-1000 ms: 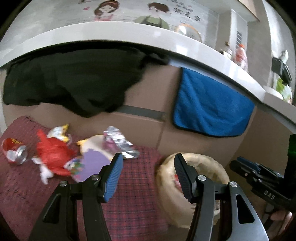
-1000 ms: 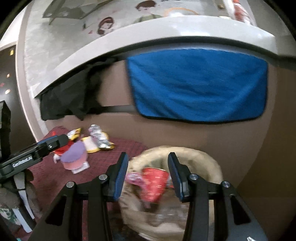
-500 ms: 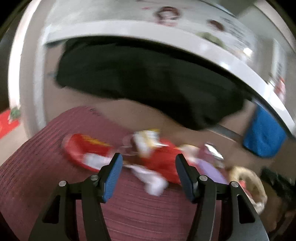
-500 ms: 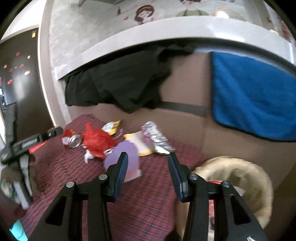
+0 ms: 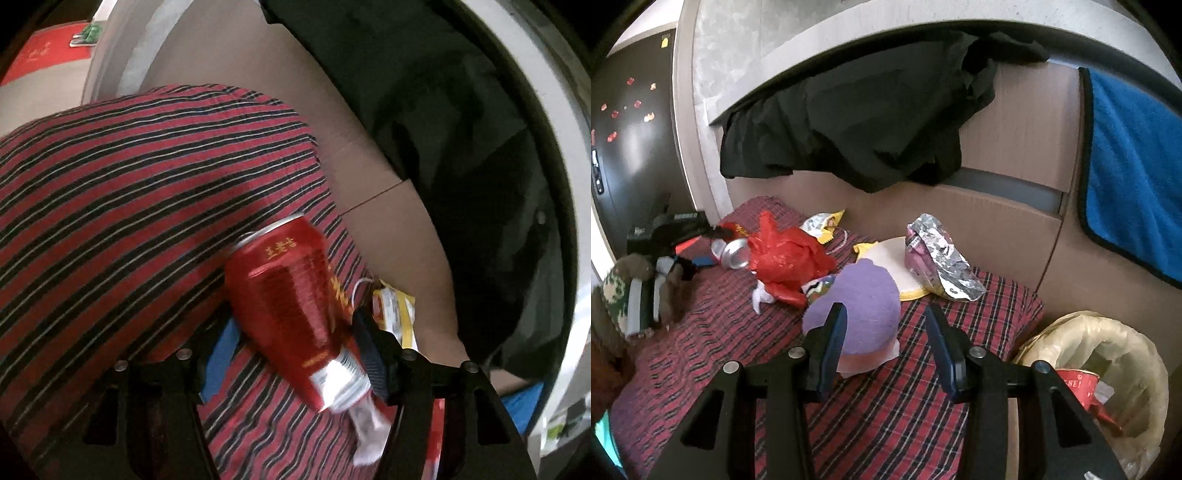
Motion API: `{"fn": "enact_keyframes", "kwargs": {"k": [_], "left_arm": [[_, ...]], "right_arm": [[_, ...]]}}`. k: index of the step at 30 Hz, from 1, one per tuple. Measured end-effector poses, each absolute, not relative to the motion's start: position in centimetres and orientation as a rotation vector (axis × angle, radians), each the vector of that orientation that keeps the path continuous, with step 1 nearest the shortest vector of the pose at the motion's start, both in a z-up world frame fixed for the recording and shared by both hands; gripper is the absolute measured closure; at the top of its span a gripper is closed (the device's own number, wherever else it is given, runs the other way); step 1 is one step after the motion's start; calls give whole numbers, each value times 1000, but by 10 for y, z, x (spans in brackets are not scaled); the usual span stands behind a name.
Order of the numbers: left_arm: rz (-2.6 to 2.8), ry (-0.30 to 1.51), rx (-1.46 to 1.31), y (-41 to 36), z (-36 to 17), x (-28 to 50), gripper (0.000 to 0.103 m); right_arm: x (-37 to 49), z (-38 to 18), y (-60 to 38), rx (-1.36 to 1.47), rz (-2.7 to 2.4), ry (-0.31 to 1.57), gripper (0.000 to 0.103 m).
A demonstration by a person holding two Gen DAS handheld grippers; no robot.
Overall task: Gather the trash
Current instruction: 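Grasp the red can with the left gripper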
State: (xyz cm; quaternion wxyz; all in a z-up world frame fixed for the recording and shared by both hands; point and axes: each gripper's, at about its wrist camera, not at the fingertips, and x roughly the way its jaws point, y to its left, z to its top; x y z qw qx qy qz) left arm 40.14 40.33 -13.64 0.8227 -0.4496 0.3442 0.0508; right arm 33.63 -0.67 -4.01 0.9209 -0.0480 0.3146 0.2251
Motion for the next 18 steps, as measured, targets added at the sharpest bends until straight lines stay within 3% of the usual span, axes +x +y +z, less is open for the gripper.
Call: {"fn": "enact_keyframes", "kwargs": {"k": [3, 5, 7, 18], "left_arm": [[144, 760, -905, 391, -133, 416, 43], [132, 776, -910, 383, -131, 424, 63], [100, 772, -907, 374, -126, 421, 71], [63, 625, -502, 330, -60, 324, 71]], "right_arm": [[339, -44, -10, -109, 450, 650, 61], [340, -45, -12, -100, 448, 659, 60], [341, -44, -13, -93, 457, 666, 60], [339, -21, 37, -133, 571, 642, 60]]}}
